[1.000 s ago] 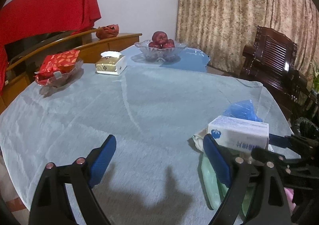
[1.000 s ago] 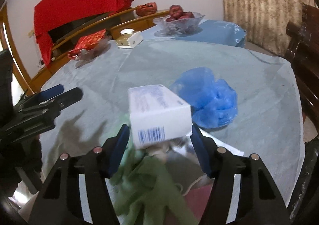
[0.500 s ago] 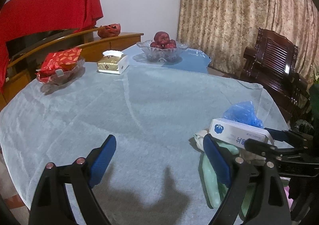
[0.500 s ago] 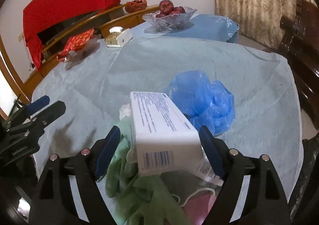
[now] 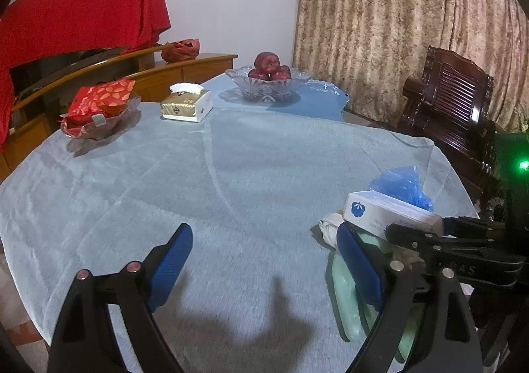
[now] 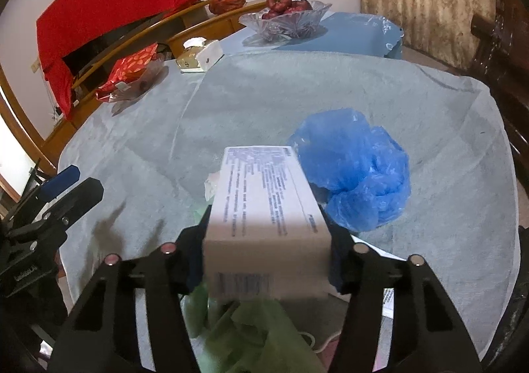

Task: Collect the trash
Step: 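Grasp the white medicine box with the right tool and lift it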

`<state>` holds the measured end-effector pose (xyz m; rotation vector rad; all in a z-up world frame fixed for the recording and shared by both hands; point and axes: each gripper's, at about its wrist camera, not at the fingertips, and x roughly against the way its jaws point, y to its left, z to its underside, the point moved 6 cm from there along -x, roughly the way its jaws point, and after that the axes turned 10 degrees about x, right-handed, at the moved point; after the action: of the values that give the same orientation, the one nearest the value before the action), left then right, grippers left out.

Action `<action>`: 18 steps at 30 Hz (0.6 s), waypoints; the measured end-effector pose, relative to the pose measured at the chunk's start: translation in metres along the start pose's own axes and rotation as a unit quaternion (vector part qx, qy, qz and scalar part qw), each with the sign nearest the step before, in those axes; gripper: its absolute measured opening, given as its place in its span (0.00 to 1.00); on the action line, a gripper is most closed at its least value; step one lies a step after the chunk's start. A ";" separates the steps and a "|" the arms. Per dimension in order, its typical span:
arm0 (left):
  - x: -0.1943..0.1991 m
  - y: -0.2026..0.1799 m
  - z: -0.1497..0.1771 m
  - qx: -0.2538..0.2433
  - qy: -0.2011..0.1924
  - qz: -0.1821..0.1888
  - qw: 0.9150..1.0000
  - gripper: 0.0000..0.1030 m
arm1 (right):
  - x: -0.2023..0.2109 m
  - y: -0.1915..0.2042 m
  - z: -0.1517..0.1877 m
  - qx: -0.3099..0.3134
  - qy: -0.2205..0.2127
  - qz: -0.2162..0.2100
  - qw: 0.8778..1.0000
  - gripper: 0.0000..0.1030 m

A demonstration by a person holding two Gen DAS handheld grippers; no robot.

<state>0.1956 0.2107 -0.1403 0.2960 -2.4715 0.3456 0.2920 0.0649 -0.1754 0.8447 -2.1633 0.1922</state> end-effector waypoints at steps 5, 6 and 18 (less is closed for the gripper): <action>0.004 -0.003 0.002 -0.003 -0.003 0.001 1.000 0.85 | 0.017 0.000 0.001 -0.003 -0.020 -0.001 1.000 0.51; 0.004 -0.004 0.002 -0.002 -0.002 0.003 1.000 0.85 | 0.024 0.000 0.002 -0.002 -0.026 -0.001 1.000 0.51; 0.013 -0.043 0.017 -0.021 0.004 0.035 0.999 0.83 | 0.103 -0.015 0.025 -0.017 -0.074 0.039 0.996 0.51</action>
<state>0.1886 0.1628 -0.1376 0.1901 -2.4815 0.3240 0.2378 -0.0092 -0.1195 0.7775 -2.3324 0.1344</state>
